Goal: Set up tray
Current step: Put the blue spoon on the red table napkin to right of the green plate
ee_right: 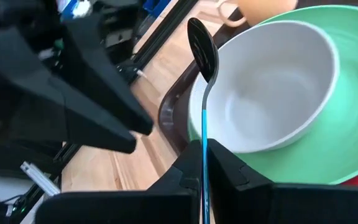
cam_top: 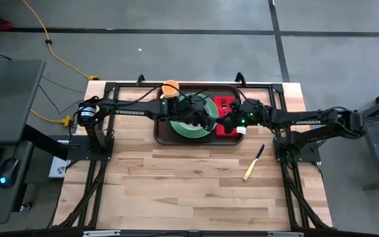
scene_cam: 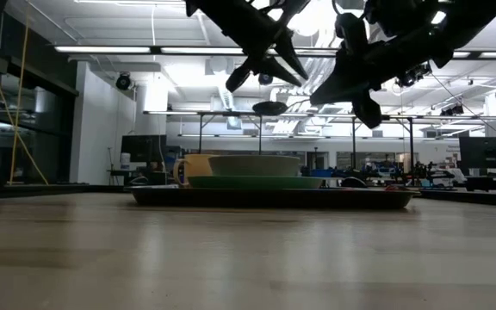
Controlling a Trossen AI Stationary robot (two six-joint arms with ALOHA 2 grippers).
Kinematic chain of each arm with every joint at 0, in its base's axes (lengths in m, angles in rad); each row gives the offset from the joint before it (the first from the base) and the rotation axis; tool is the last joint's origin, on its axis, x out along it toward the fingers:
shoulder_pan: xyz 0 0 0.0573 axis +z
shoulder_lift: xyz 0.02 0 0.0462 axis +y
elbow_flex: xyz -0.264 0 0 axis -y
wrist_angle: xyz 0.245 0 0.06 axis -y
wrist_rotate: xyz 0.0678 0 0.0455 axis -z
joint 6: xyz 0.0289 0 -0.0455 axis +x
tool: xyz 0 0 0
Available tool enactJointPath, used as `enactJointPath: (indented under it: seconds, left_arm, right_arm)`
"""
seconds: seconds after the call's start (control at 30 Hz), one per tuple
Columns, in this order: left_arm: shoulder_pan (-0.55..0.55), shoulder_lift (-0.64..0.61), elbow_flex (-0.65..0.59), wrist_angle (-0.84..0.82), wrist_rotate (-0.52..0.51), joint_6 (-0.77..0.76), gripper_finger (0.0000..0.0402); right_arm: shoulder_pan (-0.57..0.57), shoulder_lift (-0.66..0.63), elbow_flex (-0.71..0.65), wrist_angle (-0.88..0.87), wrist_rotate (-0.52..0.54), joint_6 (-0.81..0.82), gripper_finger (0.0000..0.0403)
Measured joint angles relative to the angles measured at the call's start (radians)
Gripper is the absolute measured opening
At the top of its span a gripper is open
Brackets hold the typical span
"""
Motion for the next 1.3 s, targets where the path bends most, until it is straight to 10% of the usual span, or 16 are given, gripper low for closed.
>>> enactJointPath:
  seconds: [0.57,1.3]
  left_arm:
    - [0.043,-0.155,0.0,-0.424,-0.282,0.179,0.0092]
    - [0.447,-0.192,0.0,-0.711,-0.288,0.633,0.0092]
  right_arm:
    - [-0.164,-0.019,-0.001,-0.017,0.021,0.011,0.0]
    - [0.018,-0.009,-0.001,-0.114,0.611,0.37,0.0]
